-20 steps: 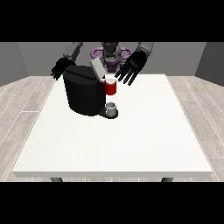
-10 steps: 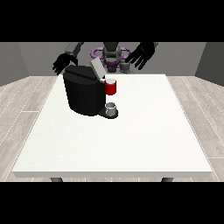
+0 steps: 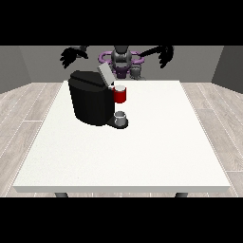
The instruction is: Insert the coffee pod into the coffee machine and close the lid
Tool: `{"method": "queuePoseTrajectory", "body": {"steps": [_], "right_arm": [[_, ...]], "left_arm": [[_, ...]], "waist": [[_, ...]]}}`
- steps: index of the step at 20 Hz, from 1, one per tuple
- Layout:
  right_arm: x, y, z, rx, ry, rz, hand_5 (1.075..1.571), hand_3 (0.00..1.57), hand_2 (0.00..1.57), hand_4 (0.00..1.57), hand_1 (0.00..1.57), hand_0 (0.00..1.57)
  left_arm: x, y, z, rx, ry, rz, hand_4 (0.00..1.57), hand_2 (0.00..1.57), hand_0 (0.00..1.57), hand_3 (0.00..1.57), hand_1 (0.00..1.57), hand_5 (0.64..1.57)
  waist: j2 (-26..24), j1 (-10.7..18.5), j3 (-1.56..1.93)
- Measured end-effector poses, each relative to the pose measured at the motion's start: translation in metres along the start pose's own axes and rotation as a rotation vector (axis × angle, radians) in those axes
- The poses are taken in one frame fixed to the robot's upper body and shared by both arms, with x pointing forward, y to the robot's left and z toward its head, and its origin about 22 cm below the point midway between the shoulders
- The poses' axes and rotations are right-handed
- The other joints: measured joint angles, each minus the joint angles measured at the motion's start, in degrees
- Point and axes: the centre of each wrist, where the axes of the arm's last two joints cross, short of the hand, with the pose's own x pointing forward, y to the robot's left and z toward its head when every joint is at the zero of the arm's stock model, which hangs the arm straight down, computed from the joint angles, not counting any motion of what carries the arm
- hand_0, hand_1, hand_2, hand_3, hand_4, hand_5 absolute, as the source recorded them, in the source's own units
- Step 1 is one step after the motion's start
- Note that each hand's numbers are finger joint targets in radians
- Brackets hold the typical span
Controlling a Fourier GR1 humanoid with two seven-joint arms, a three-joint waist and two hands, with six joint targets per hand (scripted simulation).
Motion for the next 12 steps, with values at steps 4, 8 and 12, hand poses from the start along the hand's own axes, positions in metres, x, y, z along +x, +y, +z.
{"method": "queuePoseTrajectory", "body": {"steps": [4, 8, 12], "right_arm": [[0.021, -0.005, -0.008, 0.061, -0.024, 0.008, 1.571, 0.00, 0.00, 0.00, 0.00, 0.00], [0.045, -0.004, -0.017, 0.114, -0.067, 0.016, 1.571, 0.00, 0.00, 0.00, 0.00, 0.00], [0.052, 0.001, -0.022, 0.147, -0.083, 0.032, 1.571, 0.00, 0.00, 0.00, 0.00, 0.00]], "left_arm": [[-0.028, -0.011, 0.017, 0.008, 0.045, 0.120, 0.00, 0.00, 0.00, 0.00, 0.00, 1.571], [-0.048, -0.017, 0.033, 0.017, 0.067, 0.195, 0.00, 0.00, 0.00, 0.00, 0.00, 1.571], [-0.049, -0.030, 0.038, -0.007, 0.057, 0.266, 0.14, 0.00, 0.00, 0.00, 0.00, 1.571]], "waist": [[-2.95, 2.23, 0.00], [-3.70, 3.93, 0.01], [-3.95, 7.32, 0.03]]}}
